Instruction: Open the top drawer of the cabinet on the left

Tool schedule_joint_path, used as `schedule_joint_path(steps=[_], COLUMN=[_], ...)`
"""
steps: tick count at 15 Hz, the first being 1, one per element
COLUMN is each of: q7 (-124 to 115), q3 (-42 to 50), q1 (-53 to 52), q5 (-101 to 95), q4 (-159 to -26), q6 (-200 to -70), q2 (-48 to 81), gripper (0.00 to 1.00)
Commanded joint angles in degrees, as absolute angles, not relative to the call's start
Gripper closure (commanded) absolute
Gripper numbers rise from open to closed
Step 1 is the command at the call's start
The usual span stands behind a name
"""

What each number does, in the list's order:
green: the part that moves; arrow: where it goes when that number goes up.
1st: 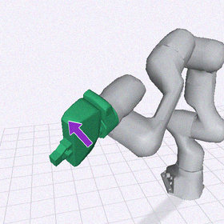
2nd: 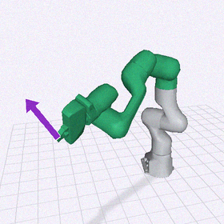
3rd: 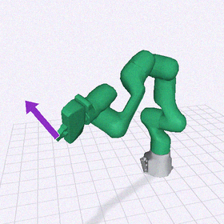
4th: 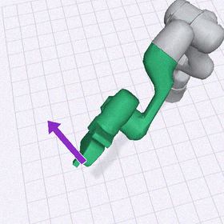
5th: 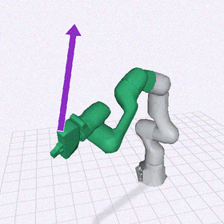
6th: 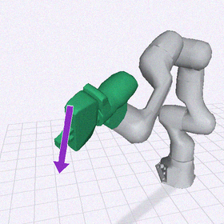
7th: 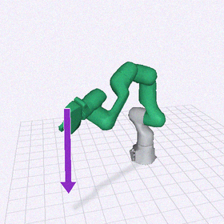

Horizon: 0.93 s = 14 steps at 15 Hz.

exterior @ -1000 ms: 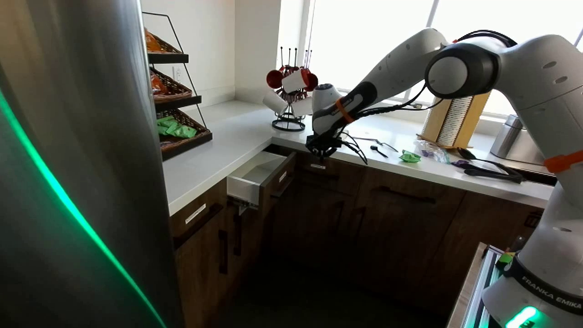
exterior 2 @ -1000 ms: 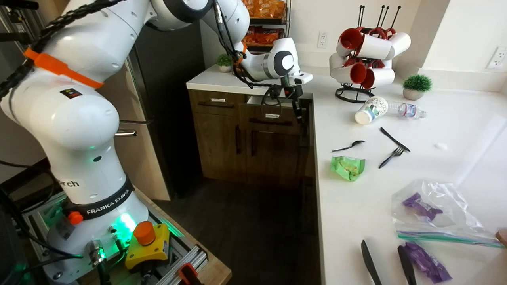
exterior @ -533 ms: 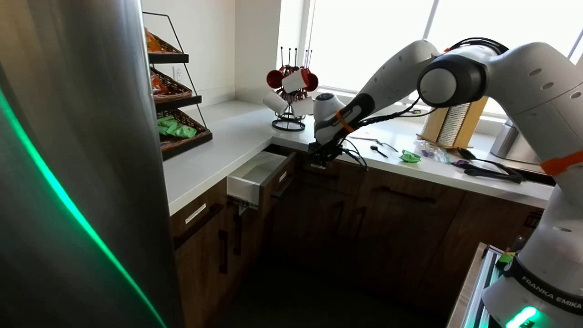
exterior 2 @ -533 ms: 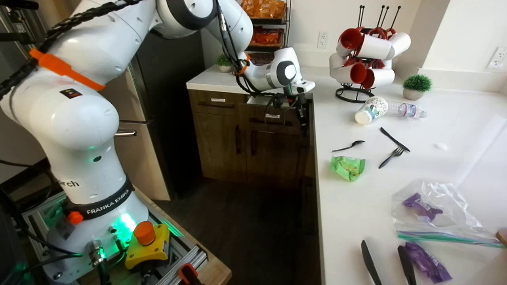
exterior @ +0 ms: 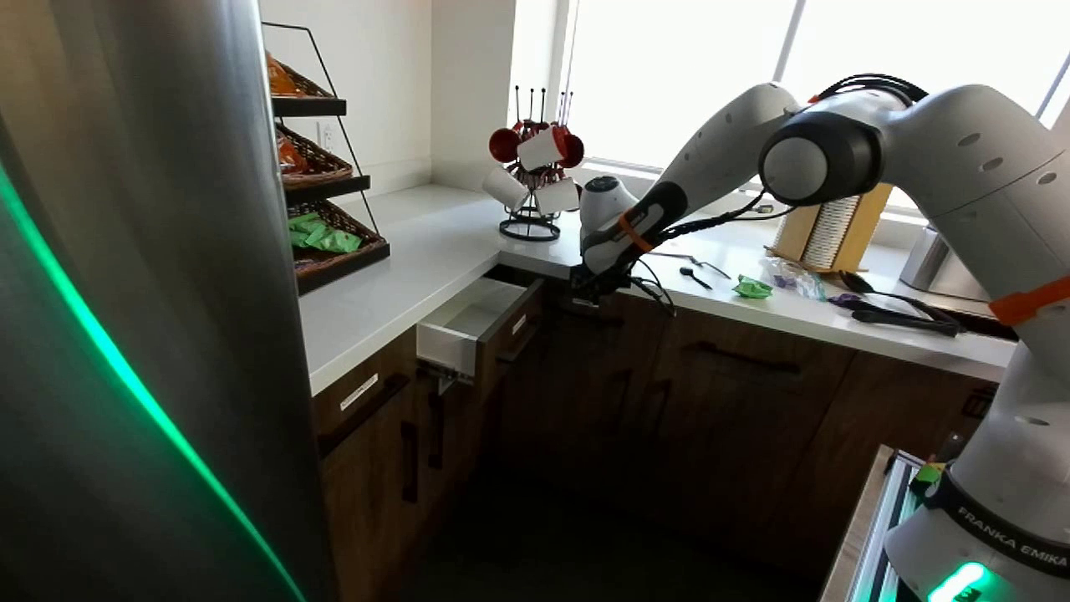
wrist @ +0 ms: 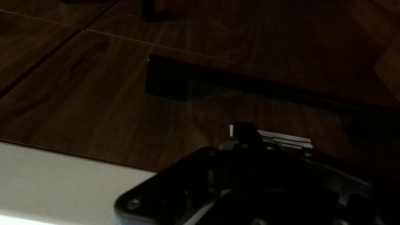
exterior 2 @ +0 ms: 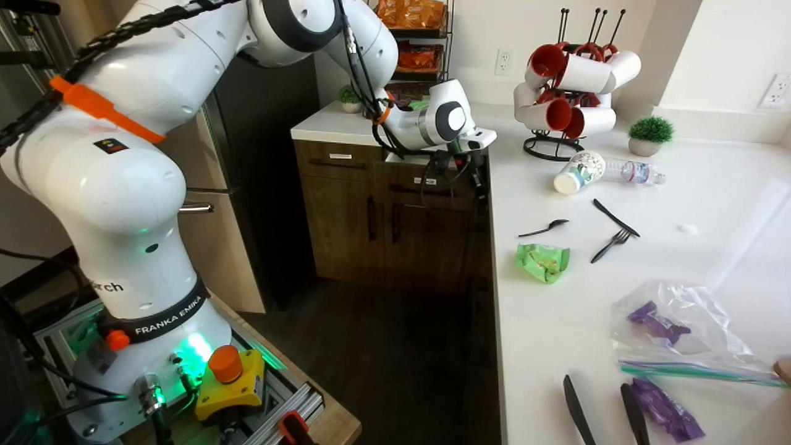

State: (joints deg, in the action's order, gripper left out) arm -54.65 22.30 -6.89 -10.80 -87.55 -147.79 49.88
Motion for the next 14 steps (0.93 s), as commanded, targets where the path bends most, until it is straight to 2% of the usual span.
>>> schedule_joint_path(steps=[1,10,14], q7=[-56.08,-53.53,-41.37], q3=[24.36,24.57,17.54], q1=[-7.53,-10.31,-7.77], q5=[-12.85,-14.42,-12.39], q4=[-86.24,-89.72,-92.34], q6=[-151.54,-155.8,-157.48], q2=[52.0,47.72,41.99], gripper=[1.0,1.0,1.0])
